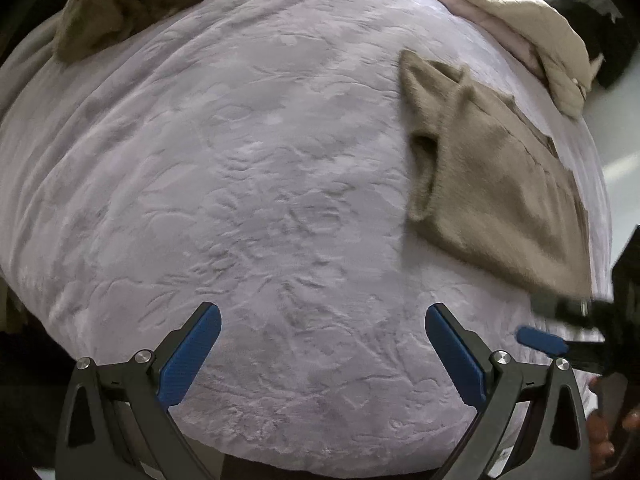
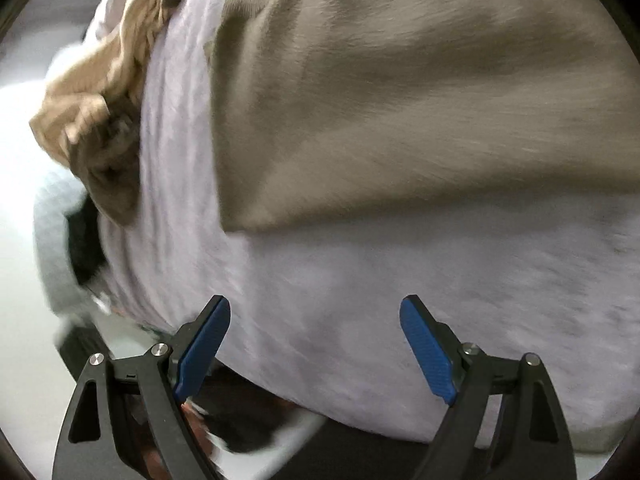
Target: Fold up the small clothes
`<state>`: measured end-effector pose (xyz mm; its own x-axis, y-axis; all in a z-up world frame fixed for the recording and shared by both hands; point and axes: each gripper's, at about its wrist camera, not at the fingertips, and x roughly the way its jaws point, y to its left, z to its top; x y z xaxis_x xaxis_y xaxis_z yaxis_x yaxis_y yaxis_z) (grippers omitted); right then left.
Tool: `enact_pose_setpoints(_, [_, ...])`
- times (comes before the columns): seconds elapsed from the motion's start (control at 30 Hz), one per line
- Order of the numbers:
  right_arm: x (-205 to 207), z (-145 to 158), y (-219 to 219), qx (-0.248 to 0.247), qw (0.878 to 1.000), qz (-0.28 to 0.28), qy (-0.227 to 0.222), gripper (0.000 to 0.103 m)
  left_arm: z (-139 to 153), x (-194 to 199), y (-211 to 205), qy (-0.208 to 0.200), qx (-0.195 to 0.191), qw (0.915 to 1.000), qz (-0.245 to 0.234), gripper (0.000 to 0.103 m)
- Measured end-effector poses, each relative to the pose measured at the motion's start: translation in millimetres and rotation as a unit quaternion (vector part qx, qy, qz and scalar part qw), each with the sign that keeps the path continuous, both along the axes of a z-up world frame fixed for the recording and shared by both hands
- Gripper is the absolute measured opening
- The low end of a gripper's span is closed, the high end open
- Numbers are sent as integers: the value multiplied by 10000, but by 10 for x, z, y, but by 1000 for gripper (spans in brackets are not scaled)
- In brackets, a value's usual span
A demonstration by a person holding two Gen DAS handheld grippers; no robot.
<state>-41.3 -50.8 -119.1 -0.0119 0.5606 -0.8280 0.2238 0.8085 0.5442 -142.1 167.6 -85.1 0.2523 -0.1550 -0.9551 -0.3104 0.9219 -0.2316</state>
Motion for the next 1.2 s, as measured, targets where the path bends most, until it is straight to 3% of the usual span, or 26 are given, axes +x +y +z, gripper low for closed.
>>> enact_pose_setpoints(0.17, [198,-370,74,760,9925,-954,-10,89,-68,-115,210,71,-21,9993,358,102])
enact_pose_setpoints(0.3, [187,-562,14,1392,9733,-1827,-5,88,-115,-171,316,107,-88,9982,590,102])
enact_pose_setpoints(0.33, [157,-595,4,1540,9666,-2048,25,78,-122,-176,328,106,-115,9979,627,102])
enact_pose_setpoints(0.37, [143,-634,-7,1760,9582,-2252,113,54,-126,-176,339,100,-146,9977,660,102])
enact_pose_setpoints(0.4, [151,-653,-14,1892,9542,-2307,216,38,-126,-171,339,95,-162,9976,665,102])
enact_pose_setpoints(0.43, [157,-654,-7,1995,9523,-2292,272,9,-121,-162,337,80,-165,9977,654,102])
enact_pose_setpoints(0.6, [221,-349,49,1772,9689,-1719,-178,8,-25,-107,295,-99,-140,9985,525,102])
enact_pose_setpoints(0.73, [202,-493,117,1241,9849,-1204,11,8,-99,-79,255,-72,-116,9989,452,102])
enact_pose_setpoints(0.9, [193,-619,174,1107,9873,-1131,134,9,-157,-68,216,35,-97,9991,402,102])
enact_pose_setpoints(1.13, [148,-374,256,410,9990,14,193,15,-142,-2,73,71,-68,9996,267,102])
enact_pose_setpoints(1.2, [118,-314,212,300,9994,122,158,24,-115,49,28,64,-69,9997,247,102])
